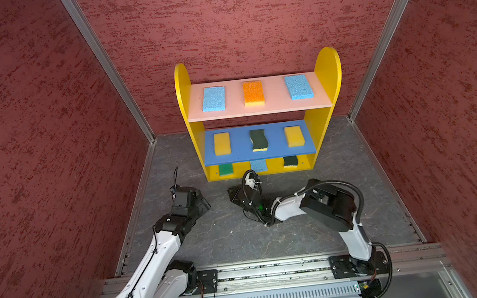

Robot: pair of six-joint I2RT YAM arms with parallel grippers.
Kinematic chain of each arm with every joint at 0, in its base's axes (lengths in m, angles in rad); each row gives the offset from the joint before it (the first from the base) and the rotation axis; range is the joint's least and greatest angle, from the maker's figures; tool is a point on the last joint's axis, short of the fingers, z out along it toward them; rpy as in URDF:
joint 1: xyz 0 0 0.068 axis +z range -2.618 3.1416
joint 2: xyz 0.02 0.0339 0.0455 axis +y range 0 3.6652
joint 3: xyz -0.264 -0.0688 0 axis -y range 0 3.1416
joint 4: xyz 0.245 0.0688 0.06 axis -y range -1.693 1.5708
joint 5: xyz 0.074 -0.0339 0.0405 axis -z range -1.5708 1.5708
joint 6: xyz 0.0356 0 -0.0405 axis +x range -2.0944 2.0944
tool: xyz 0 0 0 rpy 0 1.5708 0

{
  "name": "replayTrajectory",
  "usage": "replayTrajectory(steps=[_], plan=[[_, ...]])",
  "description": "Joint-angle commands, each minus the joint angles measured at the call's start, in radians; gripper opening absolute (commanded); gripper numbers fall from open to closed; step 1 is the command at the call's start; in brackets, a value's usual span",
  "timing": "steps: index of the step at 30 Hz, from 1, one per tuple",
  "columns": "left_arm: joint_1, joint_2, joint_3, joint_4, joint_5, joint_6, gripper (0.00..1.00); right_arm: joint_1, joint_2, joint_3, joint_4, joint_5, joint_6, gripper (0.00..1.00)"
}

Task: Arrange cleaning sponges on a shelf
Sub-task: Move the cleaning sponge to the shelf.

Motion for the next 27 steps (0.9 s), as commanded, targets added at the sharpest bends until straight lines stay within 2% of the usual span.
replayTrajectory(steps=[1, 8, 17, 21, 24, 25, 27], plan=[[-0.020, -0.007, 0.043, -0.069, -0.051, 0.036, 0.77, 0.011, -0.134, -0.046, -0.088, -0.007, -0.163, 0.31], [-0.072, -0.035, 0.100, -0.142, -0.116, 0.051, 0.78, 0.016, -0.372, -0.149, -0.325, 0.025, -0.267, 0.38], [-0.093, -0.065, 0.164, -0.219, -0.166, 0.102, 0.80, 0.001, -0.631, -0.303, -0.480, 0.114, -0.318, 0.47], [-0.092, -0.071, 0.164, -0.209, -0.172, 0.075, 0.86, -0.081, -0.731, -0.353, -0.552, 0.041, -0.321, 0.50], [-0.089, -0.057, 0.160, -0.189, -0.187, 0.055, 0.89, -0.149, -0.826, -0.423, -0.534, 0.004, -0.322, 0.54], [-0.090, -0.046, 0.163, -0.183, -0.192, 0.053, 1.00, -0.176, -0.862, -0.442, -0.539, -0.002, -0.325, 0.55], [-0.085, -0.027, 0.176, -0.179, -0.208, 0.057, 0.99, -0.234, -0.931, -0.466, -0.566, -0.010, -0.344, 0.60]])
